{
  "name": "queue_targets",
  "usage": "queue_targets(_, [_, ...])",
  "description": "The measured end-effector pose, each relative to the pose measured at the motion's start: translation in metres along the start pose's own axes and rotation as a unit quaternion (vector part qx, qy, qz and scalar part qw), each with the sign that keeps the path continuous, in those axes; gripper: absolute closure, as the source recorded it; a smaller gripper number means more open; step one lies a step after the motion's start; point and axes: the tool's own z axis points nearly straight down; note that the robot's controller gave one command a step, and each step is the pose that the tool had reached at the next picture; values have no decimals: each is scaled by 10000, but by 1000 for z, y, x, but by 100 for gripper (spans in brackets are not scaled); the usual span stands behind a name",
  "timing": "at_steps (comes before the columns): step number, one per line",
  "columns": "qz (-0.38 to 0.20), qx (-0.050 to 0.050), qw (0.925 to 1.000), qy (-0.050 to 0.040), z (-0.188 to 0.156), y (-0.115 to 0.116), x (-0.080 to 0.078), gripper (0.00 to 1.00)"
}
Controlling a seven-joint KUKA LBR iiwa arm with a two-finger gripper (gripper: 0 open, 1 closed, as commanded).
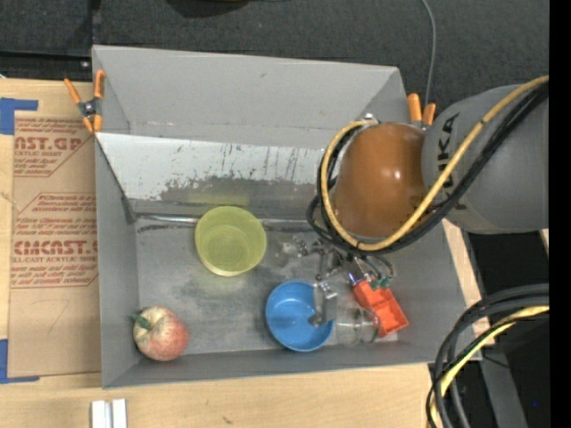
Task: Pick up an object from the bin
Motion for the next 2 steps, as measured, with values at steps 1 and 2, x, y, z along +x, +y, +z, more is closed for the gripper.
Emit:
queue_targets(1, [1255,-28,9921,74,75,-1,7,0])
queue_targets(2, [-1595,-4,9872,-5,73,6,7,0])
